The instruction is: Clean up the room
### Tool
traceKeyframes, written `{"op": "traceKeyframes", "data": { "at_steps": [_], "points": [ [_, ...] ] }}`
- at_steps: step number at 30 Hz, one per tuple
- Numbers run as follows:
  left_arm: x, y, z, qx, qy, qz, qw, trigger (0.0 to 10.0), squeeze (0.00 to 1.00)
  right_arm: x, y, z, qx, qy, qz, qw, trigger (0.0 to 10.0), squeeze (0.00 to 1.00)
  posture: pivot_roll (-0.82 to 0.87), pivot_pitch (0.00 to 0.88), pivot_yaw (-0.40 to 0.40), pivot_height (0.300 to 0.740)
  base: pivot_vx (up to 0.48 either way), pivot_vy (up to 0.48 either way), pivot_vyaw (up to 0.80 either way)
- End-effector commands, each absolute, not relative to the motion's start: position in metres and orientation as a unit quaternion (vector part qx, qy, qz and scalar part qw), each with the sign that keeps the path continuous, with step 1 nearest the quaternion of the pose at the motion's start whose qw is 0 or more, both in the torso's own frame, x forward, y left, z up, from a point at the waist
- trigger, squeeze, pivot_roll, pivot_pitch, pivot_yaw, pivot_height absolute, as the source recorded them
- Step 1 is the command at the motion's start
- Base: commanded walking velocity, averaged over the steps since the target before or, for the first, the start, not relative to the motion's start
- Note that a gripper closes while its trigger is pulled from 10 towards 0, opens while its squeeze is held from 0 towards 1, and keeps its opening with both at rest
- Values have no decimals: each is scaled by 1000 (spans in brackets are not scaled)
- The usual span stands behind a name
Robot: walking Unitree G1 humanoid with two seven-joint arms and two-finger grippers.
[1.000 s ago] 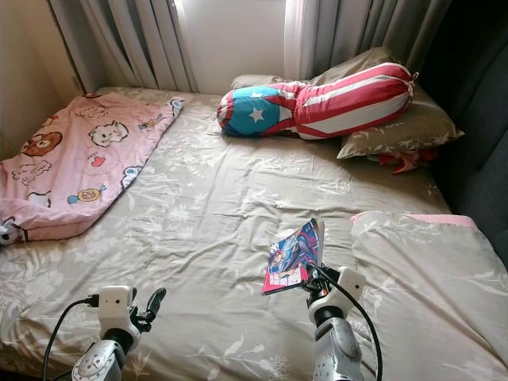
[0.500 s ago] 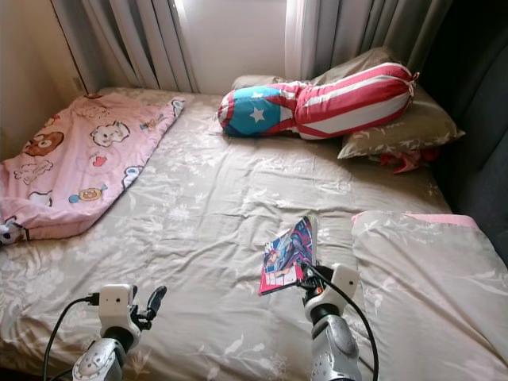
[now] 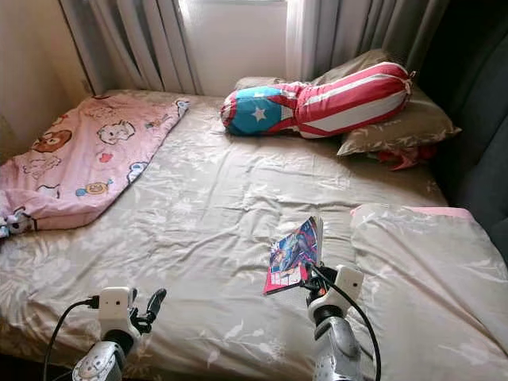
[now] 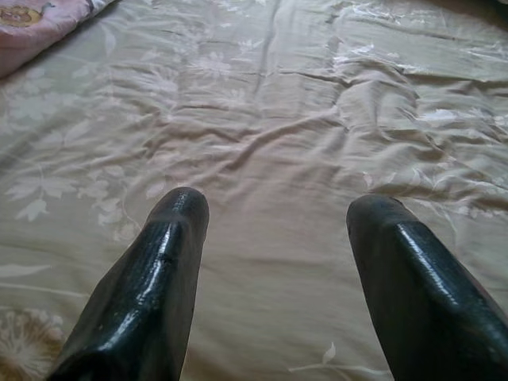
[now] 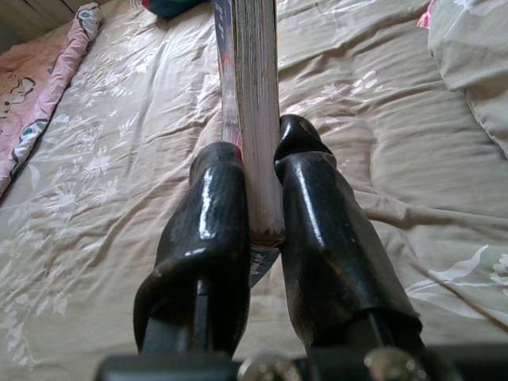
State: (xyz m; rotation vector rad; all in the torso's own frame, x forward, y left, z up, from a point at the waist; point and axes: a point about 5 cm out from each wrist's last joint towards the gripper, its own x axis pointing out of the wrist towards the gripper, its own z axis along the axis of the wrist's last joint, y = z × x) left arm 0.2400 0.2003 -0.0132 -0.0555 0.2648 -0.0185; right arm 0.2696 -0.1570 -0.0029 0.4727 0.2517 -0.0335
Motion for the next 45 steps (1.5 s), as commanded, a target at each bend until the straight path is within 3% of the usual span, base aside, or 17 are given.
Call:
{"op": "traceKeyframes", "data": {
  "at_steps": [1,14,18,45],
  "points": [
    [239,202,-14,-28,137,-6,990,10000,0,276,-158,6,229,99,-16,968,10000,0,11,17,-13,676,0,0,0],
    [237,202,-15,-27,139,-3,990,10000,0,277,-156,5,222,108,-11,969,10000,0,13,24,-15,676,0,0,0],
    [237,202,-16,-26,140,-3,990,10000,0,277,-155,4,218,111,-9,970,10000,0,13,24,-15,650,0,0,0],
    [234,204,-15,-21,138,-5,990,10000,0,275,-155,4,221,103,-23,970,10000,0,27,33,-12,650,0,0,0]
  ]
}}
